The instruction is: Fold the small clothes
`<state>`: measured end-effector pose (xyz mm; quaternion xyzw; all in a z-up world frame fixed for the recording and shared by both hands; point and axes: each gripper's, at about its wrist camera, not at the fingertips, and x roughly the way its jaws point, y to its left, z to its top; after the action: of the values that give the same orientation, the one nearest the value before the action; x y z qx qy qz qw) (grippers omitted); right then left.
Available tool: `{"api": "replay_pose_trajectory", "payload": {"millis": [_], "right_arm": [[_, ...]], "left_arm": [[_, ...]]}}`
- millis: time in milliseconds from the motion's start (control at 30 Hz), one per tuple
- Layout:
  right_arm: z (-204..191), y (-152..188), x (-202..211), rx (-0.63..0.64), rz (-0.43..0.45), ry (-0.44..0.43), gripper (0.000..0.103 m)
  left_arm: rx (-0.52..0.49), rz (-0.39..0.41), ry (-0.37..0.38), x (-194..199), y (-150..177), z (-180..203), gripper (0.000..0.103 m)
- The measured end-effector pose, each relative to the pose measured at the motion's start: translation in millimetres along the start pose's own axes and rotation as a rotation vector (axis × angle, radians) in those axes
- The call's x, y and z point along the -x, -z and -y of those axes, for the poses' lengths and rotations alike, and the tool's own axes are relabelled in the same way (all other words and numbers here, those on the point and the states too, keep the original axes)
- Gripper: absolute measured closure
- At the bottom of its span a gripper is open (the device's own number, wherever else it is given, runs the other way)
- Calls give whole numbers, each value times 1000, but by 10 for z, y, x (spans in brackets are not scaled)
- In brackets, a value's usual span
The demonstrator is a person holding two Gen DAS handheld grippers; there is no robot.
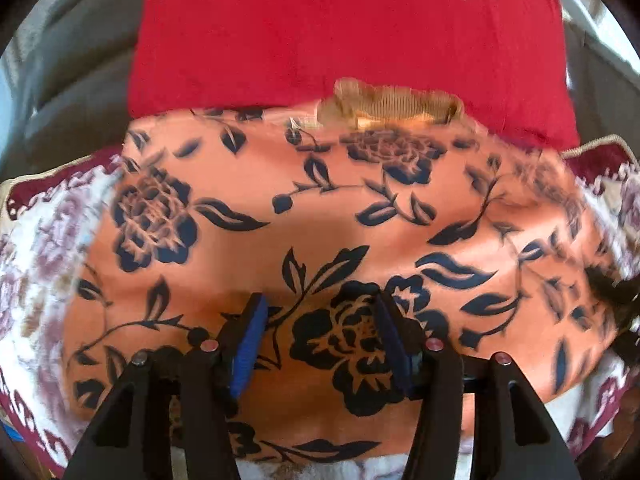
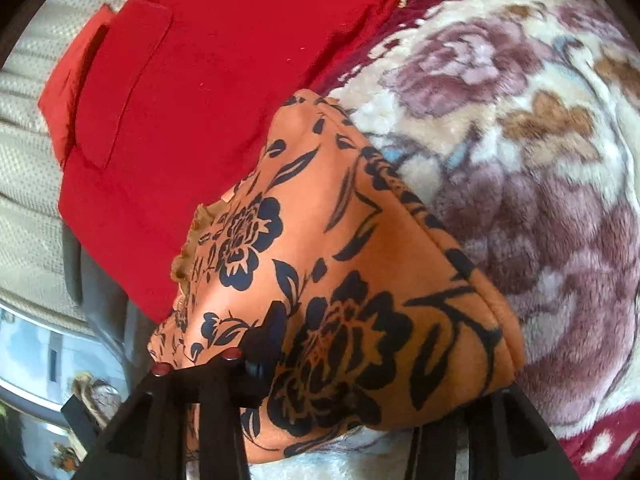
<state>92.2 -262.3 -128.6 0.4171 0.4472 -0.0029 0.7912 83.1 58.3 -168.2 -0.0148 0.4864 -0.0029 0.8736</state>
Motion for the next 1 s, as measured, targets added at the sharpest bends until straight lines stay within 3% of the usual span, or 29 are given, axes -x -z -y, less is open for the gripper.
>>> {"api": "replay_pose_trajectory", "payload": {"millis": [100,200,300,333,367,500,533,633,733,767,800,833,900,1000], "right_arm": [[-13,-54,-9,-3,-11,16,66],[87,-39,19,-47,-13,-6,65],[231,-19,112,-82,-6,-59,69],[256,-26,168,-55,0,-32,85],[269,-30,206,-37,2,-4,88],[335,-28,496,65,38,93,88],[435,-43,543,37,38,76,80],[735,-131,669,-23,10,8,72],[610,-269,793,67,25,7,67],[566,-340,815,86,35,0,43],[515,-431,822,94,48,-13,27],[466,-566,797,98,70,-22,18],[354,-790,609,133,50,-54,18],[195,-1173,61,177,-104,-87,18]], "left_arm": [[30,-1,12,121,-45,-53,45],[25,47,5,238,-61,-69,45],[-10,-15,-17,86,-25,-45,43],[-17,-8,-22,62,2,-47,42],[-24,4,-28,70,8,-47,42],[-36,0,-39,77,-16,-46,42],[-40,3,-42,80,-22,-35,42],[-50,12,-47,96,-17,13,42],[-47,11,-48,85,-18,64,42],[-46,10,-47,91,-18,73,42],[-46,9,-44,94,-15,70,42],[-45,9,-41,101,-14,27,42],[-43,7,-36,103,-15,17,41],[-38,6,-34,73,-29,-12,41]]}}
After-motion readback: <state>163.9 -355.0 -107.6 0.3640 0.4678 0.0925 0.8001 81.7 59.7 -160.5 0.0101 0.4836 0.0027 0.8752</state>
